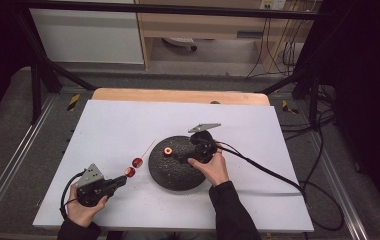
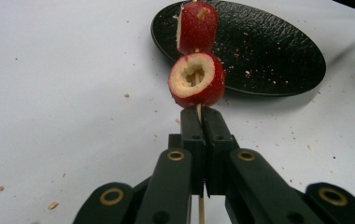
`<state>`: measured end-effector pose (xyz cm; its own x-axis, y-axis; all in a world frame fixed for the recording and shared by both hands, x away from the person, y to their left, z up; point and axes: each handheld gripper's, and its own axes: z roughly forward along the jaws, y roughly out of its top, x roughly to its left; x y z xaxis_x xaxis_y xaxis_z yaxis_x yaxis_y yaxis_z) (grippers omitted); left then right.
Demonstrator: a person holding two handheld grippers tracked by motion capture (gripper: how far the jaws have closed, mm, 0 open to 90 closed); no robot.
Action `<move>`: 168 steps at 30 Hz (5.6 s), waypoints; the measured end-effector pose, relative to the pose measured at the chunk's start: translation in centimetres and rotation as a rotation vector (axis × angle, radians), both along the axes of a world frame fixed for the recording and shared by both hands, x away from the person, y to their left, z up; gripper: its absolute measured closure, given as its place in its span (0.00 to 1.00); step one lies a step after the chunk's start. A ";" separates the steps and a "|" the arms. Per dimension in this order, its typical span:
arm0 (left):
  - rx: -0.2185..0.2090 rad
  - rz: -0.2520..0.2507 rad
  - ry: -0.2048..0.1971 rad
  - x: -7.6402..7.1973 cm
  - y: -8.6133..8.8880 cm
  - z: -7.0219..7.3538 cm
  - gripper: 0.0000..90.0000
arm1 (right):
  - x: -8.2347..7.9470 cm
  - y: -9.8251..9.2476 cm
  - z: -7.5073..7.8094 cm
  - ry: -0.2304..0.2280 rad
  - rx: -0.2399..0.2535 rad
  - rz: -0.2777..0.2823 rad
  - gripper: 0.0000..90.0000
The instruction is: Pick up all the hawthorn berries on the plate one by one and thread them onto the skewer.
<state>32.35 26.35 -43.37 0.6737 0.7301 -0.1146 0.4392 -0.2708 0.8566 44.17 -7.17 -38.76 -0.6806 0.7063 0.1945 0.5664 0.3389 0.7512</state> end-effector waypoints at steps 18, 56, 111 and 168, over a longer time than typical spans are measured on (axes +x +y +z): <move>0.003 0.004 0.012 0.2 0.1 -0.1 0.98 | 4.1 4.1 -0.5 0.069 -0.147 0.052 0.22; 0.026 -0.005 0.017 0.3 -0.2 -0.2 0.98 | 5.3 5.6 -1.6 0.198 -0.217 0.143 0.69; -0.023 -0.030 -0.028 -0.5 -8.4 0.7 0.98 | -3.8 -5.2 -3.6 -0.096 0.765 -0.398 0.70; -0.091 0.029 -0.086 -0.3 -13.9 0.4 0.98 | -3.4 -5.1 -3.4 -0.067 1.029 -0.438 0.70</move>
